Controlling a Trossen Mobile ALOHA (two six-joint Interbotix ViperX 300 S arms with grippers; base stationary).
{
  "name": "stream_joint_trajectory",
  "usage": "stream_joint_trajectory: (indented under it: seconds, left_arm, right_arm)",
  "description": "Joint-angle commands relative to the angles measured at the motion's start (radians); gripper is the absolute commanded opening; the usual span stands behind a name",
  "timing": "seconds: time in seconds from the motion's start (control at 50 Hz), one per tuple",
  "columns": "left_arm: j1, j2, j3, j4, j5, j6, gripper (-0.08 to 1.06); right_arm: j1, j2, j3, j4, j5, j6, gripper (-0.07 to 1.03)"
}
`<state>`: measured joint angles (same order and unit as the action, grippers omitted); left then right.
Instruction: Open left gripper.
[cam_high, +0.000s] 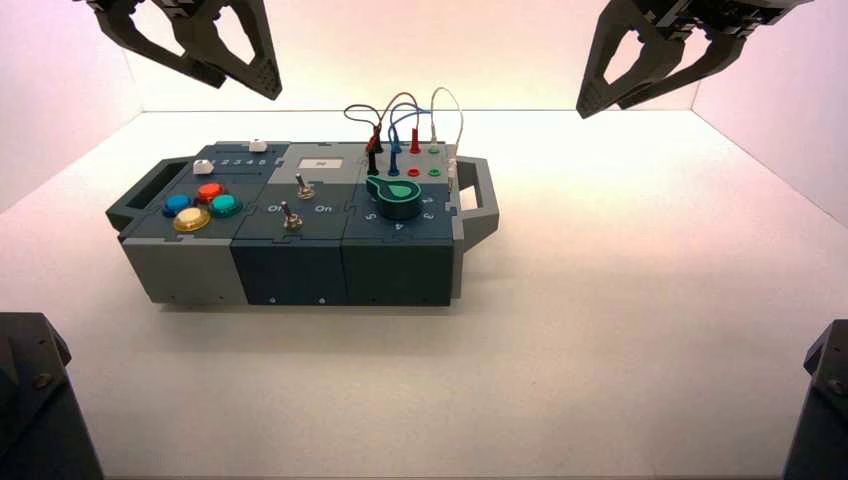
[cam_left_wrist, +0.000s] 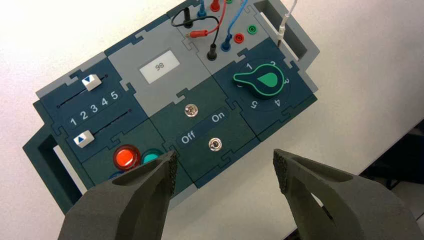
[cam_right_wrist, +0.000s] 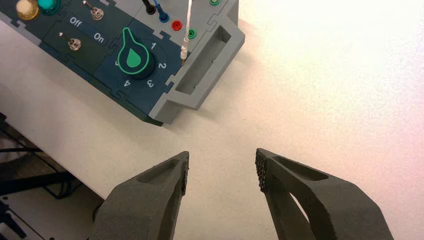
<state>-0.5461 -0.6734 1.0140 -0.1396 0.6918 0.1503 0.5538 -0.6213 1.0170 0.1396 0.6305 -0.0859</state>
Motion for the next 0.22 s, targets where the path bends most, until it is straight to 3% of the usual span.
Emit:
stream_joint_trajectory:
  seconds: [0.02,0.22]
  left_arm:
    - [0.009,-0.002,-0.017,0.002,-0.008,0.0,0.99]
    - [0.009,-0.002,-0.017,0.002,-0.008,0.0,0.99]
  right_arm:
    - [0.005,-0.008,-0.017,0.005,-0.006,0.0,0.7]
    - [0.005,-0.015,-0.015,0.005,-0.006,0.0,0.7]
